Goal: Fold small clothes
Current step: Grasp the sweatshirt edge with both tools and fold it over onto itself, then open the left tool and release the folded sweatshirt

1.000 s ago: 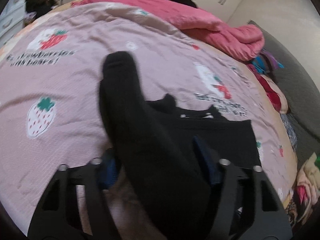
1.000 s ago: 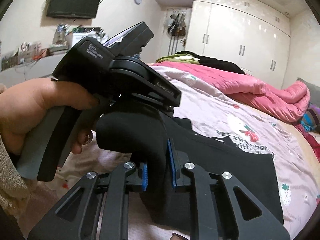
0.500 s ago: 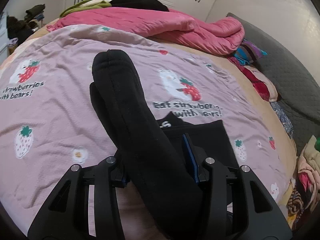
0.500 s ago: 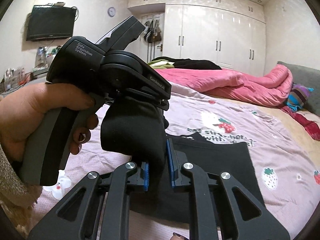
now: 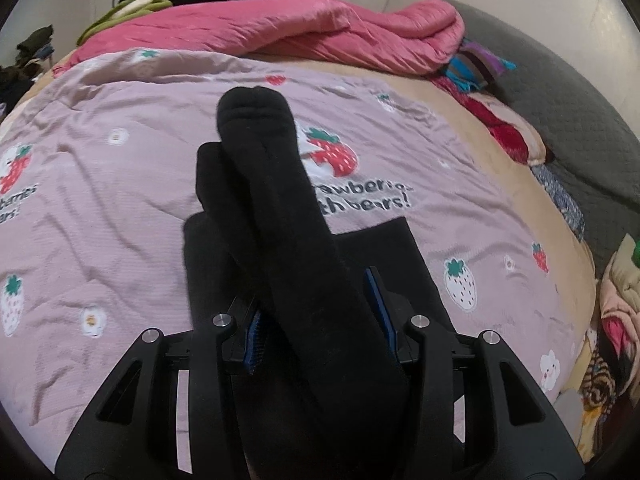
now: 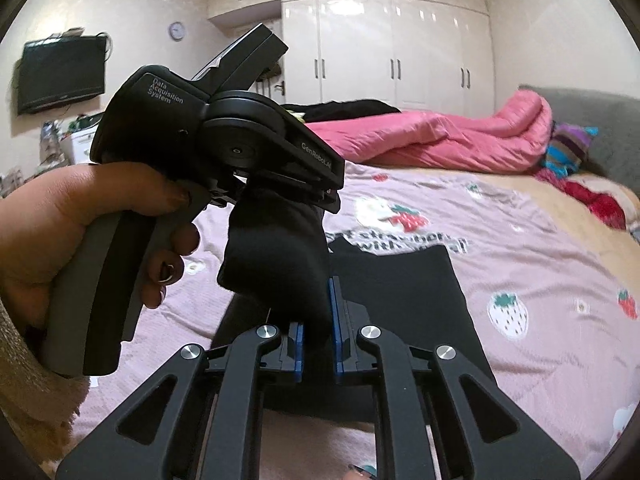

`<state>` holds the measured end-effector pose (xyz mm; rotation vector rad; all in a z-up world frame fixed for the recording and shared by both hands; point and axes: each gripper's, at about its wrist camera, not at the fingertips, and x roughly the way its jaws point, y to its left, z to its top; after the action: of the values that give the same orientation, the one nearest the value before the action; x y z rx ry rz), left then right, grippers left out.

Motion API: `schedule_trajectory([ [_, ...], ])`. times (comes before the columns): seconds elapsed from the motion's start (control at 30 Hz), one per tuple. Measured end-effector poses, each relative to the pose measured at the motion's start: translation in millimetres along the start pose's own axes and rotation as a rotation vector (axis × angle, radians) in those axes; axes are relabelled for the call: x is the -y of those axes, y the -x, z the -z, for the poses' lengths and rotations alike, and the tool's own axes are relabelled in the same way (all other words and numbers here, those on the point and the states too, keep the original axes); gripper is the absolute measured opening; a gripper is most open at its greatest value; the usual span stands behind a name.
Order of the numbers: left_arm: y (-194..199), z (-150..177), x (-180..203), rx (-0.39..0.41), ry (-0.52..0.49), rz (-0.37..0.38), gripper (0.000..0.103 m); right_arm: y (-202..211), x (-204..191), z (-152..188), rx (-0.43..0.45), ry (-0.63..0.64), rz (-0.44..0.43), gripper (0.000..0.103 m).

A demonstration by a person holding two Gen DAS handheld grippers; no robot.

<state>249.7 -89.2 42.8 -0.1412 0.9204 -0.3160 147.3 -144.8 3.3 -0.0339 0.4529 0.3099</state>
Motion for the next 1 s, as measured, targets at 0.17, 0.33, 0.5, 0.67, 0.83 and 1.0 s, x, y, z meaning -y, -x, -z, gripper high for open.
schedule_trajectory([
  [0.17,-27,0,23,-0.050,-0.031,0.010,0.036,-2,23,11,-0.033,-0.069,0.012,0.009],
  [0.33,-59,3,42,-0.117,-0.049,0.019,0.044,-9,51,27,-0.098,-0.178,0.004,0.009],
  [0.5,-80,5,49,-0.163,-0.015,0.087,0.079,-20,80,42,-0.174,-0.330,-0.060,0.012],
  [0.67,-69,4,46,-0.121,0.038,0.178,0.080,-32,116,62,-0.276,-0.547,-0.173,0.031],
  [0.83,-34,10,22,-0.017,0.041,0.119,0.084,-34,146,57,-0.293,-0.701,-0.373,0.065],
  [1.0,-18,37,-10,0.004,0.051,-0.003,0.084,-67,160,32,-0.365,-0.702,-0.443,0.077],
])
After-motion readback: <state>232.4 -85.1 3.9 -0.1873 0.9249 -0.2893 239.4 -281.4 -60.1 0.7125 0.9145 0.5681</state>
